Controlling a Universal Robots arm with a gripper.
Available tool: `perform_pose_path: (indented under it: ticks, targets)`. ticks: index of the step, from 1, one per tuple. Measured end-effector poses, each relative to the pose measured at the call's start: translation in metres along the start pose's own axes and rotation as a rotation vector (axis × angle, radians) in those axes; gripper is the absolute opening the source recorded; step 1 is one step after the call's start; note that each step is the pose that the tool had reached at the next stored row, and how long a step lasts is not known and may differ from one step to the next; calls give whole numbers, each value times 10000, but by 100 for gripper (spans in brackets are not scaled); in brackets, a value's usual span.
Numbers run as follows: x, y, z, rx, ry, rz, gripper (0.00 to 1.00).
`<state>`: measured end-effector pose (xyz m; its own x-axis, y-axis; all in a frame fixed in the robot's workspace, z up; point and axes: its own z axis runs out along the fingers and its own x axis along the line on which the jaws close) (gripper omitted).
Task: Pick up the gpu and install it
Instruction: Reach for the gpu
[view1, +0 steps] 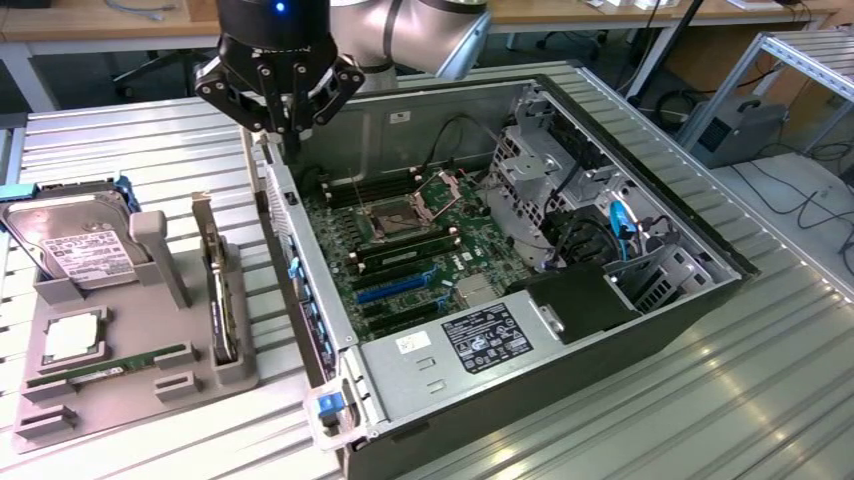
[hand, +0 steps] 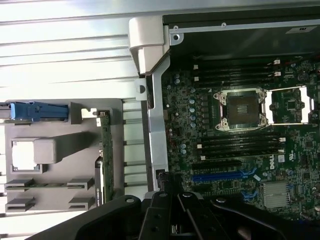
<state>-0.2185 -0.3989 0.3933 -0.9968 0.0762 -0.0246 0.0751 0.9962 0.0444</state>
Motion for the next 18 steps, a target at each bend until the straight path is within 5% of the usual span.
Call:
perform_pose_path:
  ticks: [18]
  targets:
    - [186, -14, -5, 0, 0, 0, 11]
